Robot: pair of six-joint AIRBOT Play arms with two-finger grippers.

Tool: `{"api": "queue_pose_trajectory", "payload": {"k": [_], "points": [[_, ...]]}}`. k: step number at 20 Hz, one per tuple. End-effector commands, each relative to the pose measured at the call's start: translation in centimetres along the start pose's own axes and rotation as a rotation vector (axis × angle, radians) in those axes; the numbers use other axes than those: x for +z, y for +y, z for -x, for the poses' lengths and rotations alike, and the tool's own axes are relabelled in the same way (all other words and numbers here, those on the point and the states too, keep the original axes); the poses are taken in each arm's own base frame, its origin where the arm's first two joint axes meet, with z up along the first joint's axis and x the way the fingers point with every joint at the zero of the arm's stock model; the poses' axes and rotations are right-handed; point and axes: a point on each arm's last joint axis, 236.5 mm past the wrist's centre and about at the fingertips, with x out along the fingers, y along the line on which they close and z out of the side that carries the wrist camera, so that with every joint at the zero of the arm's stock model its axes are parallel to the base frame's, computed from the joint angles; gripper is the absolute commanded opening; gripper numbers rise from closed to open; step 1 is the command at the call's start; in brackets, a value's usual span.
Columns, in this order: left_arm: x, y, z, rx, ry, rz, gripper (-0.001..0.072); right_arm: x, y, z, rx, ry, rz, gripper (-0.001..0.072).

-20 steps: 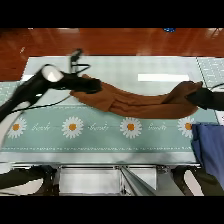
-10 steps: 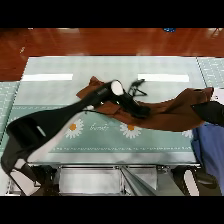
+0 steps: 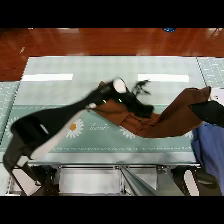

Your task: Fold the shirts.

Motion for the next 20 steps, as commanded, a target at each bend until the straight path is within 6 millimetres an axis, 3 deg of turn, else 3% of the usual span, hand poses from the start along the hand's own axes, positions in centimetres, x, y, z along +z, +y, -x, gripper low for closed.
{"api": "queue_pose_trajectory", "payload": {"k": [1, 3, 6, 9, 11, 14, 17, 20], "points": [[3.2, 3.8, 10.1, 0.057, -0.123, 0.04, 0.0019, 0.6, 2.8, -2.0, 0.124, 0.03, -0.009, 0.0022], [3.3, 6.5, 17.5, 0.135, -0.241, 0.06, 0.0019, 1.3, 5.2, -5.0, 0.202, 0.056, 0.004, 0.0022], [-0.2, 9.3, 26.5, 0.219, -0.392, 0.097, 0.0019, 1.4, 9.8, -11.2, 0.278, 0.12, 0.04, 0.0022], [-5.2, 10.9, 31.1, 0.276, -0.498, 0.153, 0.0019, 0.0, 14.8, -18.8, 0.31, 0.233, 0.094, 0.0022], [-8.4, 11.4, 31.8, 0.295, -0.536, 0.189, 0.0019, -1.9, 17.2, -23.9, 0.316, 0.322, 0.122, 0.0022], [-11.5, 11.5, 30.5, 0.299, -0.53, 0.206, 0.0019, -4.5, 19.7, -30.4, 0.33, 0.412, 0.121, 0.0022], [-13.1, 12.2, 28.9, 0.289, -0.5, 0.239, 0.0019, -6.1, 20.3, -34.8, 0.33, 0.45, 0.094, 0.0022], [-13.5, 12.9, 28.4, 0.291, -0.498, 0.259, 0.0019, -6.5, 20.5, -36.9, 0.34, 0.456, 0.05, 0.0023]]}}
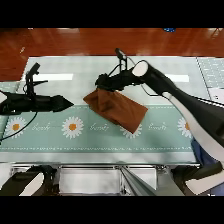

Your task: Fold the shirts.

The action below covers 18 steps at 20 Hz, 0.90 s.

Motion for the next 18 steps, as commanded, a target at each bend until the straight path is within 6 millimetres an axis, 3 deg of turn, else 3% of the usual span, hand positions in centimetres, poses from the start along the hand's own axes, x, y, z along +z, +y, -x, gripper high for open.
{"api": "queue_pose_trajectory", "payload": {"k": [1, 2, 3, 5, 6, 7, 9, 11, 13, 15, 16, 18], "points": [[-0.9, 0.9, -0.4, 0.012, -0.002, 0.02, 0.0019, 0.3, -0.4, -3.6, 0.029, 0.008, -0.05, 0.0069], [-0.6, 1.0, -0.4, 0.015, -0.011, 0.021, 0.0019, 0.0, -0.2, -3.8, 0.046, 0.02, -0.066, 0.0327], [-0.2, 1.2, -0.5, 0.022, -0.027, 0.023, 0.0019, -0.7, 0.2, -3.7, 0.06, 0.048, -0.048, 0.0407], [1.8, 2.1, -0.4, 0.053, -0.108, 0.028, 0.0019, -0.4, 0.3, -2.3, 0.089, 0.071, -0.068, 0.0407], [3.3, 2.7, 0.4, 0.069, -0.158, 0.041, 0.0019, 0.9, 0.3, -0.3, 0.113, 0.06, -0.093, 0.0406], [4.6, 3.0, 1.5, 0.076, -0.192, 0.071, 0.0019, 2.3, 0.5, 2.3, 0.139, 0.044, -0.111, 0.0407], [6.7, 3.0, 4.4, 0.083, -0.25, 0.092, 0.0019, 4.8, 0.3, 9.8, 0.142, 0.002, -0.08, 0.0406], [8.0, 3.4, 7.2, 0.097, -0.292, 0.097, 0.0019, 5.4, -1.5, 17.3, 0.014, -0.046, 0.006, 0.0406], [8.4, 4.1, 8.7, 0.119, -0.329, 0.104, 0.0019, 3.9, -6.1, 24.5, -0.276, -0.102, 0.031, 0.0406], [8.0, 4.2, 8.5, 0.116, -0.318, 0.108, 0.0019, 0.4, -10.9, 29.6, -0.515, -0.168, -0.022, 0.0407], [7.6, 4.0, 8.0, 0.111, -0.303, 0.1, 0.0019, -2.0, -12.8, 30.7, -0.574, -0.203, -0.075, 0.0407], [6.2, 3.7, 6.2, 0.095, -0.251, 0.089, 0.0019, -6.8, -15.4, 29.6, -0.565, -0.282, -0.191, 0.0407]]}}
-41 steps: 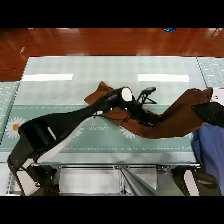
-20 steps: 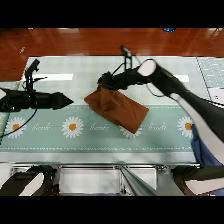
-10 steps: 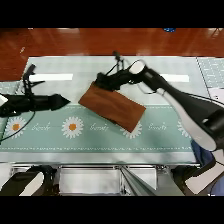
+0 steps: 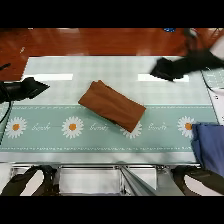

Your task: Fold the shirts.

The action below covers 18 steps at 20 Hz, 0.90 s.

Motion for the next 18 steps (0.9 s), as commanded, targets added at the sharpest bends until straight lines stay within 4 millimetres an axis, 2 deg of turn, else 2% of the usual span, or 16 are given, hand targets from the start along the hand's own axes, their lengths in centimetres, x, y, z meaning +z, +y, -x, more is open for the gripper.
{"api": "queue_pose_trajectory", "payload": {"k": [1, 4, 6, 9, 11, 14, 18], "points": [[-2.5, -0.2, -1.4, -0.016, 0.064, -0.008, 0.0019, -7.0, -7.1, -0.4, -0.128, -0.113, -0.21, 0.0408], [-6.0, -0.4, -3.6, -0.03, 0.142, -0.006, 0.0019, -13.4, -7.6, -5.6, -0.005, -0.038, -0.435, 0.0408], [-8.3, -0.6, -4.8, -0.039, 0.196, -0.009, 0.0019, -15.3, -7.6, -7.8, 0.05, -0.007, -0.503, 0.0408], [-10.0, -0.7, -5.7, -0.042, 0.231, -0.013, 0.0019, -16.1, -7.4, -10.3, 0.083, 0.055, -0.549, 0.0408], [-10.1, -0.5, -5.8, -0.038, 0.228, -0.009, 0.0019, -16.7, -6.5, -12.0, 0.138, 0.115, -0.579, 0.0408], [-10.0, -0.5, -5.9, -0.036, 0.221, -0.008, 0.0019, -16.4, -4.9, -14.0, 0.212, 0.163, -0.585, 0.0408], [-10.0, -0.5, -5.9, -0.036, 0.222, -0.008, 0.0019, -16.1, -2.6, -16.9, 0.212, 0.237, -0.521, 0.0408]]}}
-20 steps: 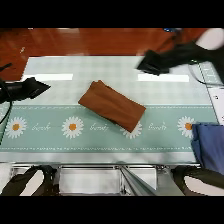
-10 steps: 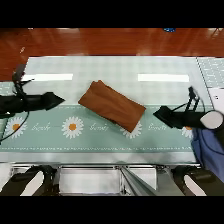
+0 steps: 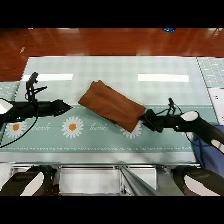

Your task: Fold the shirts.

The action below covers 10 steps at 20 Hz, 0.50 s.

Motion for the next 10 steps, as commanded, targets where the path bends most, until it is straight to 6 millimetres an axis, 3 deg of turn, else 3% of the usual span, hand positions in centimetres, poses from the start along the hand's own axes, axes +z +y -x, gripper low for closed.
{"api": "queue_pose_trajectory", "payload": {"k": [1, 3, 5, 6, 10], "points": [[0.0, 0.0, -0.1, 0.001, -0.001, 0.0, 0.0019, 0.1, 1.8, -3.1, 0.007, 0.054, 0.042, 0.0408], [0.0, 0.0, -0.1, 0.001, -0.001, 0.0, 0.0019, 0.5, 3.8, -4.3, 0.018, 0.07, 0.087, 0.0363], [0.0, 0.0, -0.1, 0.001, -0.001, 0.0, 0.0019, 0.9, 7.2, -4.5, 0.065, 0.073, 0.201, 0.0083], [0.0, 0.0, -0.1, 0.001, -0.001, 0.0, 0.0019, 1.3, 9.5, -4.0, 0.102, 0.065, 0.29, 0.0023], [0.2, 0.1, -0.1, 0.004, -0.008, 0.0, 0.0019, 3.5, 18.1, -0.1, 0.165, 0.025, 0.502, 0.0022]]}}
